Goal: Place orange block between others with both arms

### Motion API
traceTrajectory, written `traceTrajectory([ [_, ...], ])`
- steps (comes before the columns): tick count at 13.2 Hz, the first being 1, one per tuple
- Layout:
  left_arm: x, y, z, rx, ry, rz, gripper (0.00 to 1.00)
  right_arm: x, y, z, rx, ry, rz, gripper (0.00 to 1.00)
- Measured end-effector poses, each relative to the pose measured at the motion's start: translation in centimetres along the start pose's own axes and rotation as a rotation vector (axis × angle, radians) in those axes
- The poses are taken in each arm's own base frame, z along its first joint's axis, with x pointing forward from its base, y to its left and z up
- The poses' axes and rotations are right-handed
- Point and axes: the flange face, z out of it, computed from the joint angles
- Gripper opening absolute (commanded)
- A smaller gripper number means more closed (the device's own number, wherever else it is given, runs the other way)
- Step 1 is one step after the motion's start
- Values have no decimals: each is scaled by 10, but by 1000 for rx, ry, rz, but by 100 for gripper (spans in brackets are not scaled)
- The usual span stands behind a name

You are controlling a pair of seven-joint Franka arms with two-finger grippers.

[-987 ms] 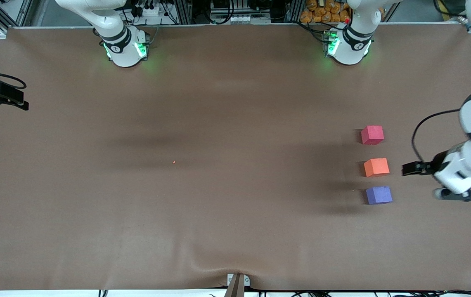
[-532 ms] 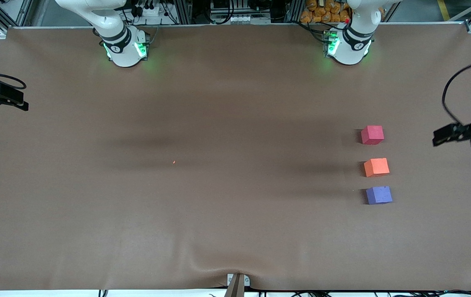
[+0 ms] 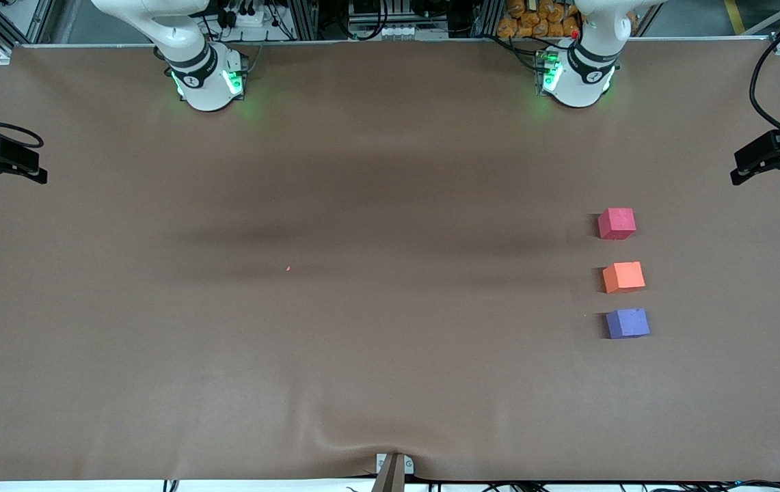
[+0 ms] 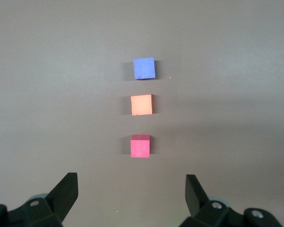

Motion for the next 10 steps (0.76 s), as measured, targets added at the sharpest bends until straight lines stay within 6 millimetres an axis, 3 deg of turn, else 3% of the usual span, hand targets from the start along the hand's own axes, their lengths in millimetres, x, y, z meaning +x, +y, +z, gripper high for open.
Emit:
traceTrajectory([
  [3,-11,8,10,-3,-30,4,100,0,0,0,0,0,0,100],
  [7,-37,16,-3,1,-36,15,100,0,0,0,0,0,0,100],
  [10,-41,14,-8,1,-30,12,100,0,0,0,0,0,0,100],
])
